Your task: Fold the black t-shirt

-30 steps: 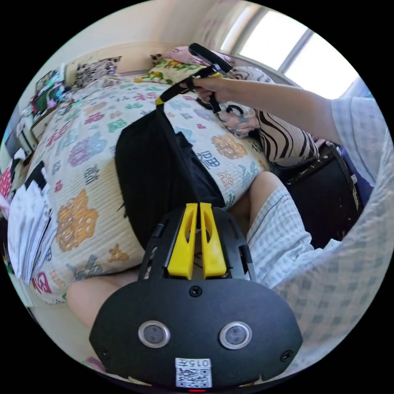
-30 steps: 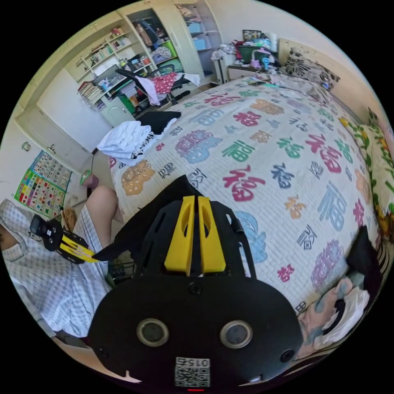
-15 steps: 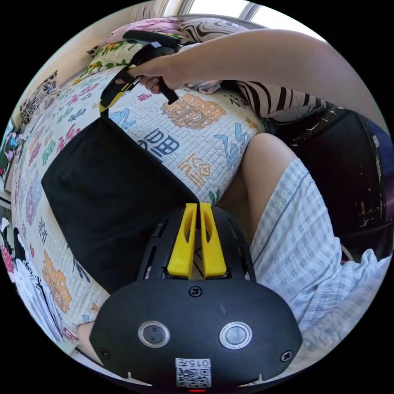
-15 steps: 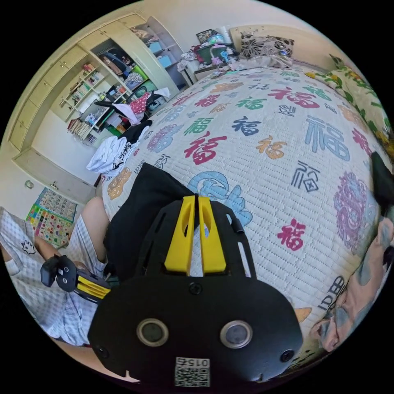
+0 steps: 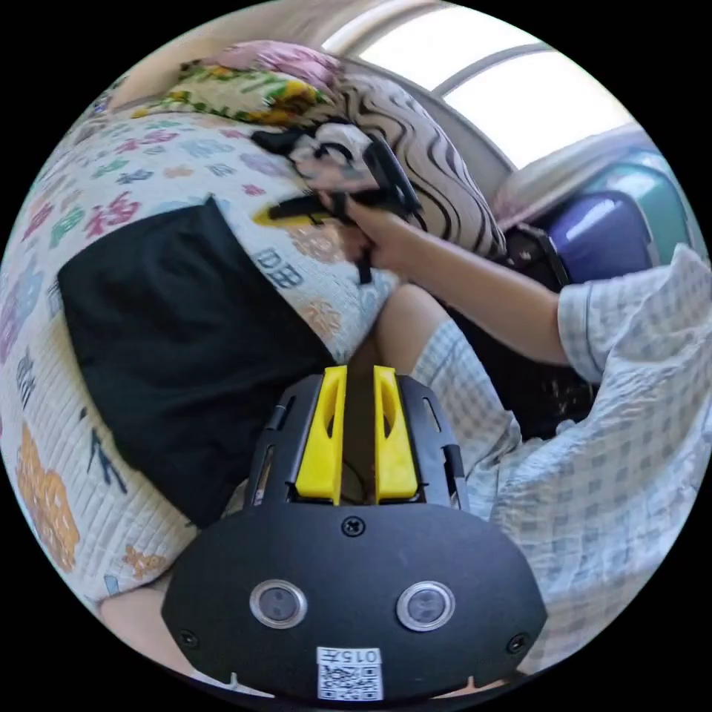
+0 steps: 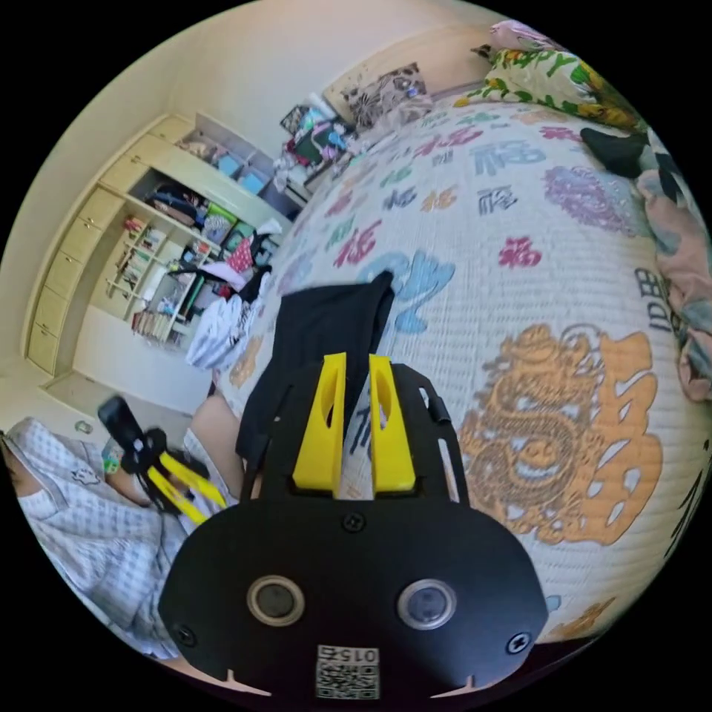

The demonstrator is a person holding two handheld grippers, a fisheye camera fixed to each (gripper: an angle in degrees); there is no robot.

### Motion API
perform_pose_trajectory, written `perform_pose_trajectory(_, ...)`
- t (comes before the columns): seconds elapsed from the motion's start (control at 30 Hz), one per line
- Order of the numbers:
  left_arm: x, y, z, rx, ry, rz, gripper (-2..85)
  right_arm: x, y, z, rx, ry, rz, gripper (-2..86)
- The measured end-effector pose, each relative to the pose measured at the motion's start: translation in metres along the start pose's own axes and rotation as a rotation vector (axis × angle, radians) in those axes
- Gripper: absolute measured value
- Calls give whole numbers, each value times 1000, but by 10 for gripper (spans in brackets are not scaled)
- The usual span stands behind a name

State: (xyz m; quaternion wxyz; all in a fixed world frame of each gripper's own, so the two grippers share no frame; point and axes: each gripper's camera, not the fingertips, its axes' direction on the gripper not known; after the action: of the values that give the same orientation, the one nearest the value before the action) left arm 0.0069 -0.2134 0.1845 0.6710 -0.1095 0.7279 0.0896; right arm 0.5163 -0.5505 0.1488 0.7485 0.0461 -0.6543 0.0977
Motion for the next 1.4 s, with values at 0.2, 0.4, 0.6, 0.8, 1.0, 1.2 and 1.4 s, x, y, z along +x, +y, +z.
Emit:
perform_pose_trajectory(0.2, -83, 2, -17, -14, -294, -236, 31, 10, 33, 12, -78, 50, 79, 8)
perform_pose_trajectory(0.4, -110, -14, -24, -138, -258, -260, 6, 34, 45, -27, -35, -12, 111, 13)
perform_pose_trajectory(0.6, -136, -89, -90, 115, -441, -100, 67, 53, 5, -60, 122, -30, 96, 60)
perform_pose_trajectory(0.8, -223, -149, -81, -14, -394, -216, 72, 68, -38, -33, 37, -27, 132, 52)
perform_pose_trajectory(1.0, -264, -157, -97, -22, -231, -268, 10, 79, -39, -22, -7, -1, 142, 11)
perform_pose_trajectory(1.2, -268, -157, -96, -26, -323, -262, 26, 77, -37, -10, -43, 65, 143, 16)
perform_pose_trajectory(1.4, -230, -88, -147, 148, -300, -342, 80, 57, 18, -56, -4, 4, 136, 45)
